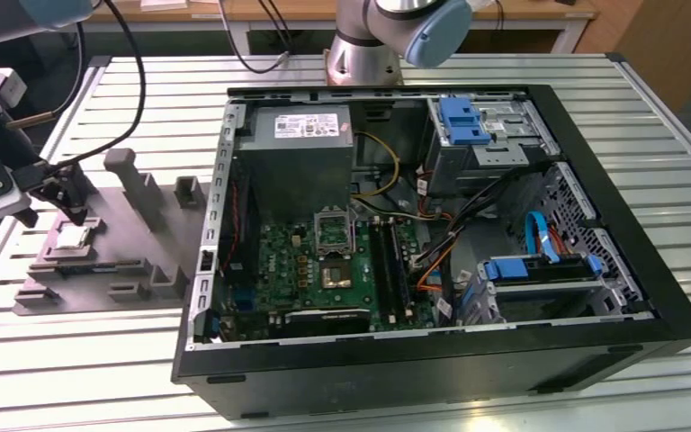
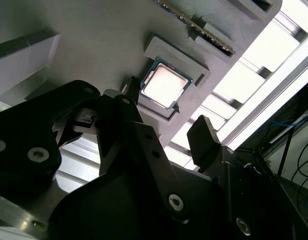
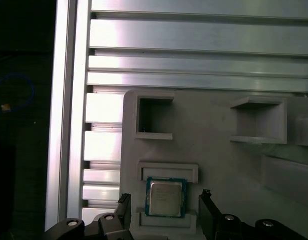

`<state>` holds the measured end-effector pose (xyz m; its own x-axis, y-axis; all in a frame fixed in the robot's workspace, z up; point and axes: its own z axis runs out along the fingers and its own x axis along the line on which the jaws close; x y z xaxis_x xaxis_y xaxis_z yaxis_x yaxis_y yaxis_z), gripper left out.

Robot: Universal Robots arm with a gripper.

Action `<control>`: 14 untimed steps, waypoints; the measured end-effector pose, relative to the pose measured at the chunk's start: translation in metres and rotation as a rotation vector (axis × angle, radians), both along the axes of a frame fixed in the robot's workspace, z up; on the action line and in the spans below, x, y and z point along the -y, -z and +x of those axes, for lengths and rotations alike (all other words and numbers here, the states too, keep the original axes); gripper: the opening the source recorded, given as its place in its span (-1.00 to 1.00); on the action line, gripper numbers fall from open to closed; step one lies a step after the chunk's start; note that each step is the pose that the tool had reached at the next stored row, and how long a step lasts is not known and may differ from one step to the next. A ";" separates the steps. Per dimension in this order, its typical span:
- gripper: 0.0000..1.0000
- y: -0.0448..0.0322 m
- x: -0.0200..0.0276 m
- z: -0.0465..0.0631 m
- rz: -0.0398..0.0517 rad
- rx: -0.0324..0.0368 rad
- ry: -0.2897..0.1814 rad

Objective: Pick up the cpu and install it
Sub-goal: 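Pick up the cpu and move it towards the insertion slot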

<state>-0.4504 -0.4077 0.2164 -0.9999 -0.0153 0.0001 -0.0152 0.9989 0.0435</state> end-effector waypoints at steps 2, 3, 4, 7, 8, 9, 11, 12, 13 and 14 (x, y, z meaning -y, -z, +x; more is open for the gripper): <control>0.29 0.0004 0.0000 0.000 0.0001 0.0001 0.000; 0.29 0.0009 0.0000 0.000 0.0002 0.0003 0.000; 0.29 0.0014 0.0002 0.000 0.0001 0.0002 0.000; 0.29 0.0038 0.0003 0.000 0.0000 0.0000 0.001; 0.29 0.0049 0.0004 0.000 0.0000 0.0000 0.001; 0.29 0.0064 0.0007 0.000 0.0001 0.0001 0.001; 0.29 0.0093 0.0017 0.000 0.0000 0.0000 0.001; 0.29 0.0105 0.0022 0.000 0.0000 -0.0001 0.001; 0.29 0.0120 0.0025 0.000 0.0001 0.0001 0.001; 0.29 0.0134 0.0026 0.000 0.0002 0.0003 0.001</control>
<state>-0.4504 -0.4103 0.2030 -0.9999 -0.0144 -0.0001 -0.0144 0.9989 0.0437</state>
